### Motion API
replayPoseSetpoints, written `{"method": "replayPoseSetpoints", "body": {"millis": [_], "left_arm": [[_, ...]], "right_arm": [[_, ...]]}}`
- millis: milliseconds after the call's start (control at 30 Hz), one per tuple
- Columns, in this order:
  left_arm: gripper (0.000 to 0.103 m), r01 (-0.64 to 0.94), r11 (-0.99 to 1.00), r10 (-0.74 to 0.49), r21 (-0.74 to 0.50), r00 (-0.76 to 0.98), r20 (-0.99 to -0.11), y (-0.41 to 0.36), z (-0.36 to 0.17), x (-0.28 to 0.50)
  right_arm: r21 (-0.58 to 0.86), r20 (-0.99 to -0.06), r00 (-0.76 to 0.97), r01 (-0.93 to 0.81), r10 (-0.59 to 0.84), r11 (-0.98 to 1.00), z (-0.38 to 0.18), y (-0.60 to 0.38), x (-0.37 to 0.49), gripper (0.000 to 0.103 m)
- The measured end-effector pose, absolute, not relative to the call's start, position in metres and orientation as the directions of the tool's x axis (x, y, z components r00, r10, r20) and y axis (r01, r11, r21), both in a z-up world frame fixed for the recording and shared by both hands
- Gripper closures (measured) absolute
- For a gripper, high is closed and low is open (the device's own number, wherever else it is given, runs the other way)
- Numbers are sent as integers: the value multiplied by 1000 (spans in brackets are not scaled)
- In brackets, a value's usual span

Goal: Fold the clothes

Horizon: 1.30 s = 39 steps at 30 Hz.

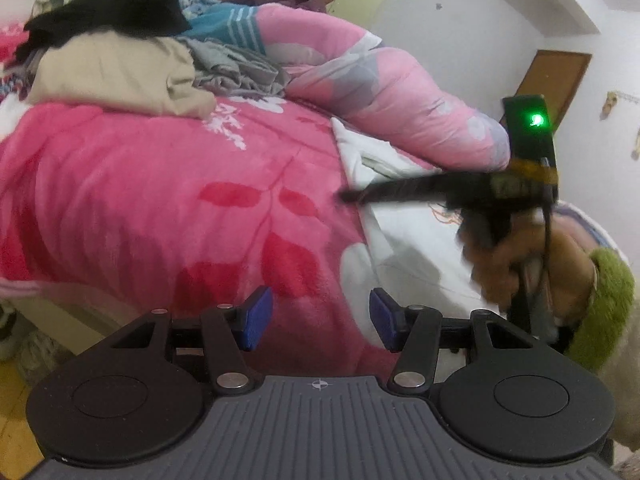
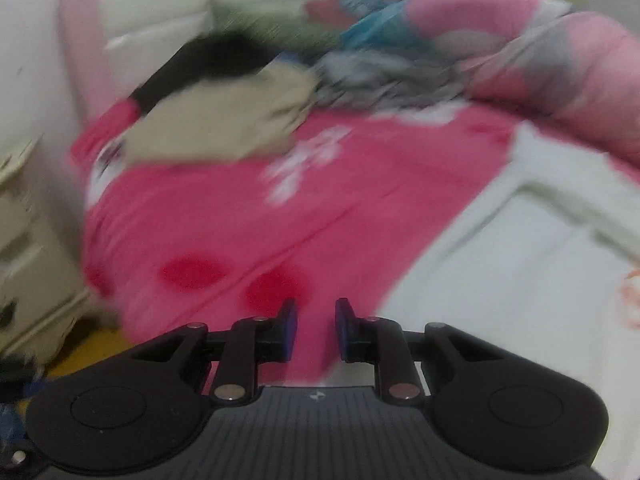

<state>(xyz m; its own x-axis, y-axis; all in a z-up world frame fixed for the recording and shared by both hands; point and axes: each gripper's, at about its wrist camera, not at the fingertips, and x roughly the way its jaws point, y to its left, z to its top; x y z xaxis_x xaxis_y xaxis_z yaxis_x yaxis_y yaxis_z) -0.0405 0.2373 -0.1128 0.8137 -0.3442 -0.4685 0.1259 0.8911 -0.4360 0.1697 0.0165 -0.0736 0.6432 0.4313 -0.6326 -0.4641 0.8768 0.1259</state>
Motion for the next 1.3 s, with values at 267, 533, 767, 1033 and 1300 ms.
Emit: {"method": "replayPoseSetpoints", "body": {"millis": [267, 533, 767, 1033, 1300], "left_arm": [[49, 130, 899, -338, -417, 812, -475, 237, -110, -46], [49, 128, 902, -324, -413, 833, -448, 232, -97, -40], [46, 302, 899, -412, -317, 828, -380, 171, -66, 1], [45, 456, 890, -375, 10, 743, -555, 44, -106, 41], [45, 350, 928, -234, 130, 815, -530, 50, -105, -32]], "right_arm": [[497, -641, 641, -74, 423, 864, -106, -65, 279, 81], [729, -503, 462, -228, 731, 646, -143, -54, 122, 81], [568, -441, 654, -327, 615, 755, -83, -137, 82, 80], [245, -584, 756, -184, 296, 952, -129, -177, 35, 83], [66, -552, 787, -286, 274, 956, -91, -202, -68, 83]]}}
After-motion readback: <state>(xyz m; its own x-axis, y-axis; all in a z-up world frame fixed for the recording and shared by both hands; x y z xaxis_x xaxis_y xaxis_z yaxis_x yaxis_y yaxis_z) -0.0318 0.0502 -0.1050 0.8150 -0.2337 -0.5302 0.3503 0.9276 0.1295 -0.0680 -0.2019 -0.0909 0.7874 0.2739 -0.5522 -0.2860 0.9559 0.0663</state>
